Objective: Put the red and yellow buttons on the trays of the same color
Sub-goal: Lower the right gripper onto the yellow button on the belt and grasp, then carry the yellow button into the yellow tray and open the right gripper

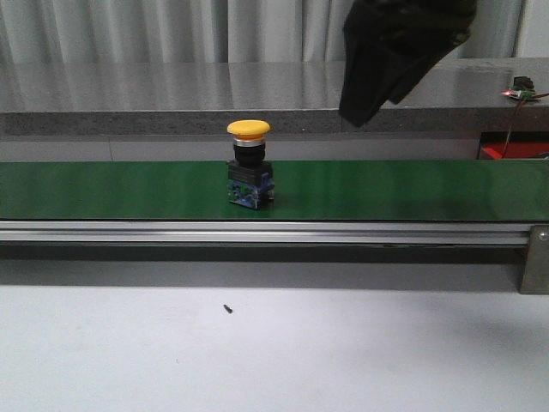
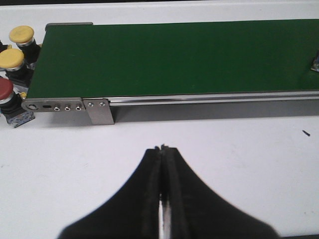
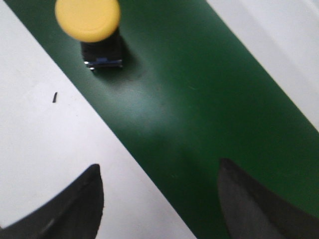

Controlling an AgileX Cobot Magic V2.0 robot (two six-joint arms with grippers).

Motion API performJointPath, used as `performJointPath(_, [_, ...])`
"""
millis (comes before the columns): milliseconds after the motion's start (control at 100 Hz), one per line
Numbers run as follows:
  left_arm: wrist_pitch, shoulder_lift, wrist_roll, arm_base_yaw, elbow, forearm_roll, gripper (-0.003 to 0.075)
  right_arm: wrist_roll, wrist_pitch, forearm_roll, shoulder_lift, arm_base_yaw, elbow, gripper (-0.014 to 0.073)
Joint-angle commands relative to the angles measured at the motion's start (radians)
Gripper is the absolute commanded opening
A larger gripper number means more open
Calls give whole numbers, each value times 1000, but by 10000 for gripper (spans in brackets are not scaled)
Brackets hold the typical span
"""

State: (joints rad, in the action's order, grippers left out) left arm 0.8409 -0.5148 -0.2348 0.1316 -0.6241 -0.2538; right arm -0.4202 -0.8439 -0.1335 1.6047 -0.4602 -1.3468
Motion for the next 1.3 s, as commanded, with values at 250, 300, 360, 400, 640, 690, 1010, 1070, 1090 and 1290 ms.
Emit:
performJointPath(250, [-74,-3,-1,-8,-28,-25,-20,-16,17,-42,72,-53,-94,494])
performJointPath(300, [-74,-3,-1,-8,-28,-25,-20,-16,15,-50,86,-53,-104,494])
performJointPath(360, [-74,-3,-1,-8,-28,-25,-20,-16,4,-56,104,-53,-116,494])
performJointPath(400, [-74,-3,-1,-8,-28,-25,-20,-15,1,-60,115,-53,-122,494])
performJointPath(640, [-74,-3,-1,-8,-28,-25,-20,-15,-2,-94,178,-53,-171,494])
performJointPath(690, [-74,-3,-1,-8,-28,-25,-20,-15,-4,-94,190,-53,-184,494])
performJointPath(1010, [-74,-3,-1,-8,-28,-25,-20,-14,31,-94,239,-53,-199,494])
performJointPath(1070, [-74,-3,-1,-8,-28,-25,-20,-14,42,-94,240,-53,-199,484])
performJointPath(1090, [-74,-3,-1,-8,-28,-25,-20,-14,46,-94,240,-53,-199,477])
performJointPath(1290, [-74,-3,-1,-8,-28,-25,-20,-14,48,-94,240,-50,-199,300])
